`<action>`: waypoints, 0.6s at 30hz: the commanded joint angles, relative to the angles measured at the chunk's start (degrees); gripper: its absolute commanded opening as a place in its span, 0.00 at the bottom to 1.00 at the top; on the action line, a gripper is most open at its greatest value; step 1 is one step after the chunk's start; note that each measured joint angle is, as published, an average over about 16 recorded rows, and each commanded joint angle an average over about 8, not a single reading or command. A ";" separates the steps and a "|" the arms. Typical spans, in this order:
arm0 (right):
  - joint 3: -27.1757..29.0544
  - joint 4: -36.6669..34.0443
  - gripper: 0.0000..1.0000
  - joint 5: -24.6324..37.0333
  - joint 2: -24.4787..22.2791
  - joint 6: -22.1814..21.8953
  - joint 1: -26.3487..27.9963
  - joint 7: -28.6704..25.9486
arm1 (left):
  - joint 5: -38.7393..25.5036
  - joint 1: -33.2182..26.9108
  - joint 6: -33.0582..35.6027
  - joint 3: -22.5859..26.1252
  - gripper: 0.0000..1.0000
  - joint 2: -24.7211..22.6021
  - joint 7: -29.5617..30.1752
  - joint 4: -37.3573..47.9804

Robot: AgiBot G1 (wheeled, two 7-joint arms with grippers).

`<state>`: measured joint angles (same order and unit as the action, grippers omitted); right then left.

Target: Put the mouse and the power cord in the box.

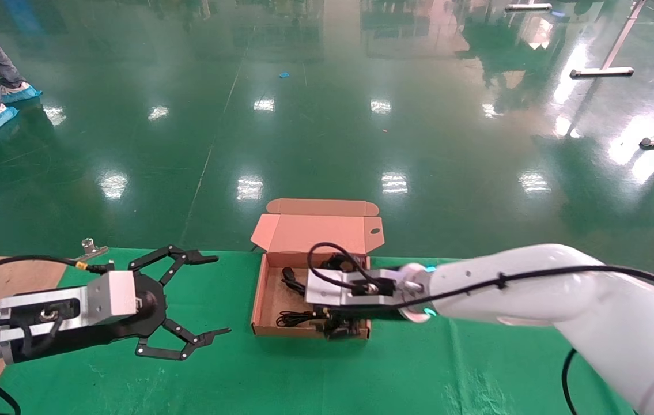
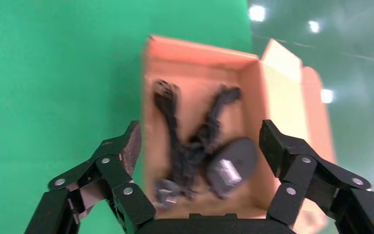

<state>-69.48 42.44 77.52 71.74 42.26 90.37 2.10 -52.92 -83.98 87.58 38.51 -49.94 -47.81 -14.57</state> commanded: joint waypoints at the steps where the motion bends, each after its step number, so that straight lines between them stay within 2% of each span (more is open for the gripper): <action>1: 2.12 1.24 1.00 -1.42 -1.46 1.73 -1.15 -0.51 | 0.44 0.90 -0.08 -0.90 1.00 0.60 2.35 -2.37; 18: 20.14 11.73 1.00 -13.43 -13.83 16.36 -10.85 -4.84 | 4.20 8.51 -0.72 -8.54 1.00 5.67 22.24 -22.41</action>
<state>-49.34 54.17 64.09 57.91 58.62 79.52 -2.74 -48.72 -75.47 86.86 29.96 -44.27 -25.56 -36.98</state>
